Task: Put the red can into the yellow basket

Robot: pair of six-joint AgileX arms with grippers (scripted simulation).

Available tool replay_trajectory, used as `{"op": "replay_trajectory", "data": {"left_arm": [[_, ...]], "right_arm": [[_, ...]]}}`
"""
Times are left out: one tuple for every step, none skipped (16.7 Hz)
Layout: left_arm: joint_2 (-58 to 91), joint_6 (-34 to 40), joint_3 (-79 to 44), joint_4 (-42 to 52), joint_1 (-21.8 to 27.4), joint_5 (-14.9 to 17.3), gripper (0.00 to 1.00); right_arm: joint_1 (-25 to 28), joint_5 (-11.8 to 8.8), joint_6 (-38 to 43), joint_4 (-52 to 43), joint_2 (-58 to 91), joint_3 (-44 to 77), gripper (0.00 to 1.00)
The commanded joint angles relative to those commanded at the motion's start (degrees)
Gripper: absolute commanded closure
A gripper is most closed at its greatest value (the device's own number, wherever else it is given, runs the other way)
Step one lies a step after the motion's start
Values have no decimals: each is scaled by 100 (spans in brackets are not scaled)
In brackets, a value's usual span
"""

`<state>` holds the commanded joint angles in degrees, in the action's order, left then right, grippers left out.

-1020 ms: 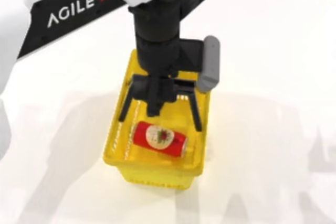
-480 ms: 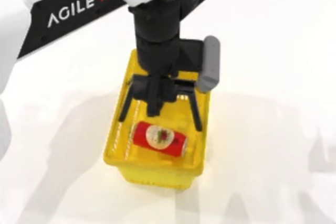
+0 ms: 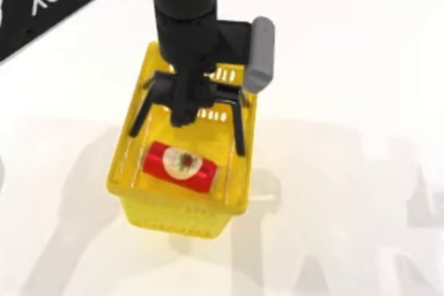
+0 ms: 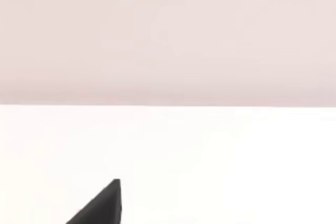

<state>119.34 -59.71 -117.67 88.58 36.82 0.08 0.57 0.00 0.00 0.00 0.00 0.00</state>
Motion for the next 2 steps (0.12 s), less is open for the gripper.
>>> {"op": "replay_trajectory", "data": {"left_arm": [[-17, -20, -93, 103, -37, 2, 100], [-25, -28, -134, 144, -54, 3, 100]], "right_arm": [[0, 0, 0, 0, 0, 0, 0], [0, 0, 0, 0, 0, 0, 0]]}}
